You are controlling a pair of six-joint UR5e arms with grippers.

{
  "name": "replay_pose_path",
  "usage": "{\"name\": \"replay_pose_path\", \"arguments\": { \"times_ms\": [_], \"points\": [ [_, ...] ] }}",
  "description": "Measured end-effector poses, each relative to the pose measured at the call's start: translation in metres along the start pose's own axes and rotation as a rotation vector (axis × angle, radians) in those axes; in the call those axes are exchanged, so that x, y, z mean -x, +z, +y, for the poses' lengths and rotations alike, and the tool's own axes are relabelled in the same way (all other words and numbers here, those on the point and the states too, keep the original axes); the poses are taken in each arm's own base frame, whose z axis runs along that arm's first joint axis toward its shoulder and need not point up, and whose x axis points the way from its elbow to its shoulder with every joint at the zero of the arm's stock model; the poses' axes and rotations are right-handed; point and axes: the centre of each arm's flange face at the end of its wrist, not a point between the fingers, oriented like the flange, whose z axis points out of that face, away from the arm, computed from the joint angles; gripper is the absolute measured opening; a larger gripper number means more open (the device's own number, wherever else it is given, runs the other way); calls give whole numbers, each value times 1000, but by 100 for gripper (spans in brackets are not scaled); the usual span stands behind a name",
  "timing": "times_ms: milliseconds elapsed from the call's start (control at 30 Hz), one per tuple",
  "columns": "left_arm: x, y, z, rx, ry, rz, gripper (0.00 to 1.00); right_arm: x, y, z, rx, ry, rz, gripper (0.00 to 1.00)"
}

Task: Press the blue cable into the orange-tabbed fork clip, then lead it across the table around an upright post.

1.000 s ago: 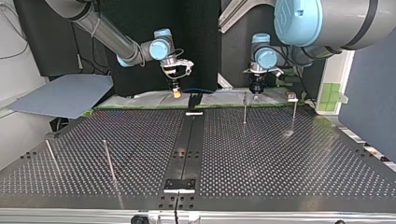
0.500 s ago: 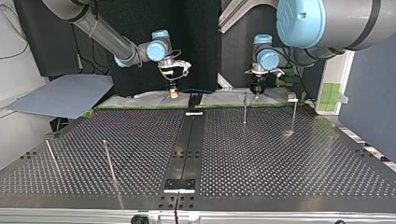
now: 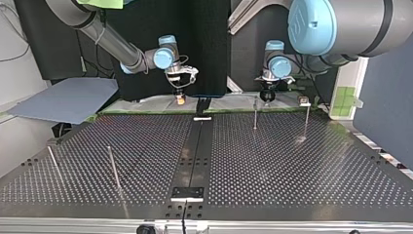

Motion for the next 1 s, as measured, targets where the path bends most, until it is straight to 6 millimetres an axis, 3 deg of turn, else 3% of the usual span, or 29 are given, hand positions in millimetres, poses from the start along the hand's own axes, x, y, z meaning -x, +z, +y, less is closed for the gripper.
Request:
{"name": "replay_pose_path", "arguments": {
  "times_ms": [400,767,1000],
  "points": [
    [17,18,16,22,-28,-40,0,-20,24,24,35,10,23,0],
    [20,20,21,19,-39,-40,0,-36,45,86,121,21,10,0],
    [23,25,21,9,-65,-35,0,-41,51,90,96,25,26,0]
  ]
}}
